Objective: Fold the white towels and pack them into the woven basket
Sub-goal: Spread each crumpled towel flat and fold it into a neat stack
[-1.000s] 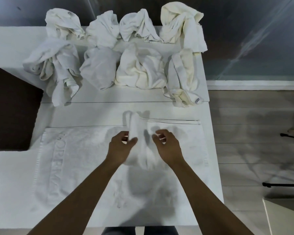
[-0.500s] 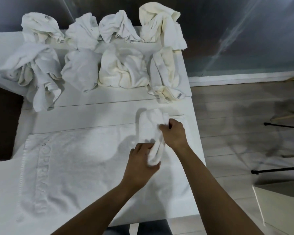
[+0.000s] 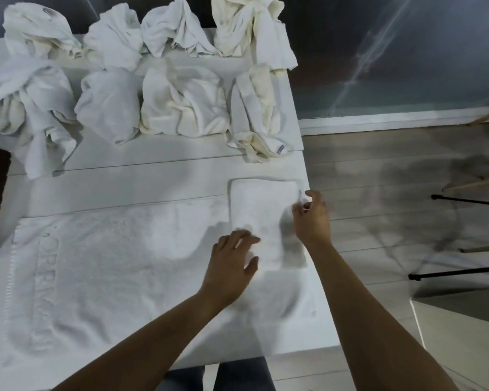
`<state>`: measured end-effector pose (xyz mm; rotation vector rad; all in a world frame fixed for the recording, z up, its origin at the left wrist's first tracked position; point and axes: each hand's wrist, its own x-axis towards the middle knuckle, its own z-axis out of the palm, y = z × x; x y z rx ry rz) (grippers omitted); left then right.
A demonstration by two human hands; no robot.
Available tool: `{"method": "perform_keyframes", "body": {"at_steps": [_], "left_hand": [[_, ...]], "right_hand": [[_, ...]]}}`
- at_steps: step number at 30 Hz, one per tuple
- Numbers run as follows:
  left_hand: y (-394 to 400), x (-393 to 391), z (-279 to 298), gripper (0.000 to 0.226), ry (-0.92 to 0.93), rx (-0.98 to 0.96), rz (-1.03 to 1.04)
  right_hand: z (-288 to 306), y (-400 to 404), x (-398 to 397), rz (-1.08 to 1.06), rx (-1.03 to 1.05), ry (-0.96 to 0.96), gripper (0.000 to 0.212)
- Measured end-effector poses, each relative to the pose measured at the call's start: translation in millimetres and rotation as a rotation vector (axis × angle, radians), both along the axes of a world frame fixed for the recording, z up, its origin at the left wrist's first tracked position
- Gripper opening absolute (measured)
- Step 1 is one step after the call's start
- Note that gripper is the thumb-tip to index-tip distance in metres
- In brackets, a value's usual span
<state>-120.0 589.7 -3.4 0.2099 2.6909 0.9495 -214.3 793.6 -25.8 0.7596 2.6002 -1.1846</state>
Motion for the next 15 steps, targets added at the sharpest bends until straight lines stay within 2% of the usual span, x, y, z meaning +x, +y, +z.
{"method": "perform_keyframes", "body": {"at_steps": [3,5,8,10,12,15], "left_hand": [[-8,0,-7,0.036,-0.091,-0.003,0.088],[-11,-1,-10,0.034,-0.135,0.006,0.091],[-9,-5,-16,0.032,-0.169,0.075,0.125],[-5,-8,-21,0.035,-0.192,0.131,0.198],[0,-12,-22,0.044,-0.269,0.189,0.353],[4,-18,-24,0.049,-0.496,0.283,0.608]], "right_hand": [[-5,-7,20,0.160,0.200,0.242,0.039],[-4,-15,38,0.312,0.233,0.346,0.035],[-8,-18,58,0.494,0.248,0.276,0.037],[-14,-17,63,0.539,0.258,0.203,0.041],[-17,-17,62,0.535,0.241,0.179,0.045],[-17,-15,60,0.536,0.212,0.149,0.047]]}}
